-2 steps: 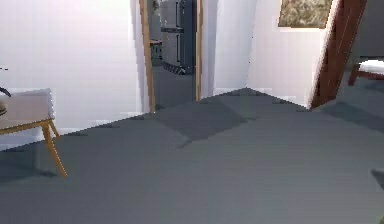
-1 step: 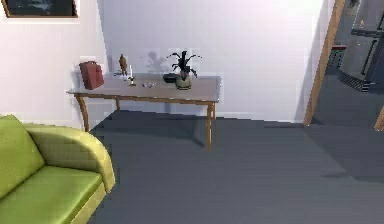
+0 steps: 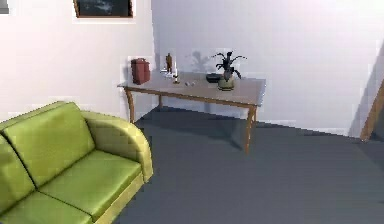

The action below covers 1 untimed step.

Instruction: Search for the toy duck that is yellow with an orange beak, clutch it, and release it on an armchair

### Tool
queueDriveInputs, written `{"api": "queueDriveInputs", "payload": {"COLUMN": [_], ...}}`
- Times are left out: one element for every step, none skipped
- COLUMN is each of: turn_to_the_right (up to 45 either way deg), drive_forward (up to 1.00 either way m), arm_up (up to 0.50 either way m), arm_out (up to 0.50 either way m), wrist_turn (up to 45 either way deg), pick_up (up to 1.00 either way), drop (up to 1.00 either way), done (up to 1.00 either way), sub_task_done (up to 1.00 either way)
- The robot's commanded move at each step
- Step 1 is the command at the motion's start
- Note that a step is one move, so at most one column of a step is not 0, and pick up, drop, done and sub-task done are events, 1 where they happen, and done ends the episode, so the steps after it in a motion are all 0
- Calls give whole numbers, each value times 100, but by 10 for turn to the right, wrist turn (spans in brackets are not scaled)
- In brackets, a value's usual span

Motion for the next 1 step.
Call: {"api": "queueDriveInputs", "payload": {"turn_to_the_right": [450], "drive_forward": [0], "arm_up": [0], "arm_out": [0], "wrist_turn": [0], "pick_up": [0], "drop": [0], "done": [0], "sub_task_done": [0]}}
